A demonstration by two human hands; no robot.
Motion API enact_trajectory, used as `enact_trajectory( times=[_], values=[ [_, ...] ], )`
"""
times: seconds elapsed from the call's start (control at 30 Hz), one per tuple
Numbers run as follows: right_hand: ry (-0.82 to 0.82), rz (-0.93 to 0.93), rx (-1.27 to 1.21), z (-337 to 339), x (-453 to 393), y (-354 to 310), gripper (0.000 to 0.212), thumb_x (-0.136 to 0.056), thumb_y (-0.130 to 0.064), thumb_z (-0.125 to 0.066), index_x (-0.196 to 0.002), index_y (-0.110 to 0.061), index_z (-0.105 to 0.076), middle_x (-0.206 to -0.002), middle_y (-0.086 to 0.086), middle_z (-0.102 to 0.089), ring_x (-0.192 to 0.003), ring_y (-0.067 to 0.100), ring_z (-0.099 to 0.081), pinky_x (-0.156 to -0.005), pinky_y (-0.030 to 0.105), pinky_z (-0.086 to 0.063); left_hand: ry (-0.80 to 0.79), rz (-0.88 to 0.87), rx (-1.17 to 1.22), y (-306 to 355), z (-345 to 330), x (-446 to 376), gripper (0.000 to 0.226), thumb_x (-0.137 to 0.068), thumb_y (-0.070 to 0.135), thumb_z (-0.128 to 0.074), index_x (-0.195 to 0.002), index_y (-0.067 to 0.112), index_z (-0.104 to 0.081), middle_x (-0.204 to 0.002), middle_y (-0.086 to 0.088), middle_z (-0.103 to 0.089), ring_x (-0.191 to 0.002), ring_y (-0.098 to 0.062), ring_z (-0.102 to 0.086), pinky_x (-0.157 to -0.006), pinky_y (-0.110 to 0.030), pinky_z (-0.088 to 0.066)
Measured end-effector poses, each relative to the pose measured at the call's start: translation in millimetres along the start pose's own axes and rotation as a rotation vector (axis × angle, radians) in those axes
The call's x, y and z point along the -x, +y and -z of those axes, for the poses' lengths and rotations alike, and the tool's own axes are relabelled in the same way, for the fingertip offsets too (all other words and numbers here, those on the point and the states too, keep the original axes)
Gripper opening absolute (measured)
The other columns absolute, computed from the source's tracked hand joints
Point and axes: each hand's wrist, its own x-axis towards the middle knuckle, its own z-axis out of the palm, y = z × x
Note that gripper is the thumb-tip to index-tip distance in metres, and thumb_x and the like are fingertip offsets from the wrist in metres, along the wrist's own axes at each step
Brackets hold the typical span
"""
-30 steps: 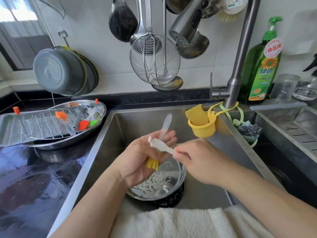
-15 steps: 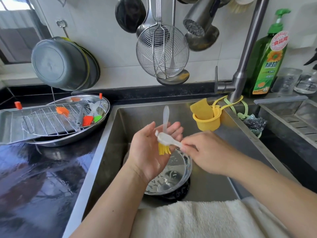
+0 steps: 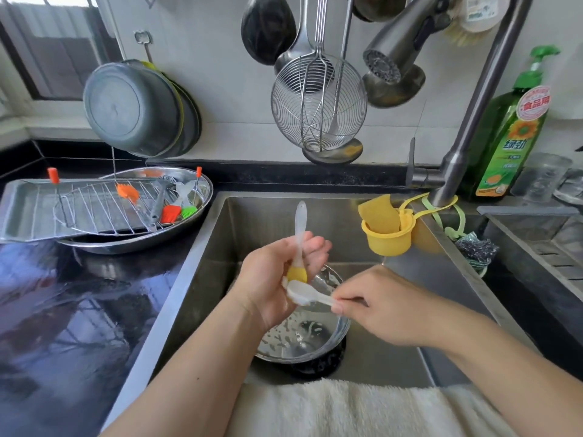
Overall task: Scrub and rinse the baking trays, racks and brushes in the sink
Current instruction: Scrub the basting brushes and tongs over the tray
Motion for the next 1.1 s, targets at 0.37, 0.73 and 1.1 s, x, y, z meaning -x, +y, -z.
enact_trajectory(
  times=[0.37,0.73,1.1],
  values=[
    [0.008,0.05,-0.025,-5.3,-1.5,5.5,0.041,-0.099,-0.034,-0.056,-0.062,-0.023,-0.043,-0.058,0.002,-0.04,-0.062,0.021,-0.04,-0.061,0.04,-0.041,0.053,-0.11,-0.1,-0.6,7.9,0.8,0.024,-0.103,-0.01,-0.045,-0.119,-0.002,-0.061,-0.08,-0.012,-0.067,-0.09,-0.028,-0.073,-0.087,-0.041,-0.063],
    [0.314,-0.167,-0.074,0.3,-3.7,18.8,0.036,-0.104,-0.033,-0.051,-0.069,-0.026,-0.05,-0.065,-0.018,-0.054,-0.058,0.012,-0.042,-0.056,0.036,-0.035,0.036,0.086,-0.363,-7.7,2.7,-2.6,0.022,-0.11,0.015,-0.045,-0.093,0.016,-0.059,-0.068,0.001,-0.042,-0.052,-0.01,-0.031,-0.048,-0.021,-0.028],
    [0.376,-0.341,0.013,10.3,-1.5,16.3,0.029,-0.102,-0.032,-0.052,-0.079,-0.018,-0.062,-0.066,0.001,-0.055,-0.066,0.027,-0.052,-0.056,0.038,-0.04,-0.164,0.013,-0.53,-7.4,0.0,2.6,0.025,-0.108,0.003,-0.048,-0.126,-0.001,-0.065,-0.11,-0.015,-0.077,-0.05,-0.012,-0.047,-0.05,-0.026,-0.048]
  ],
)
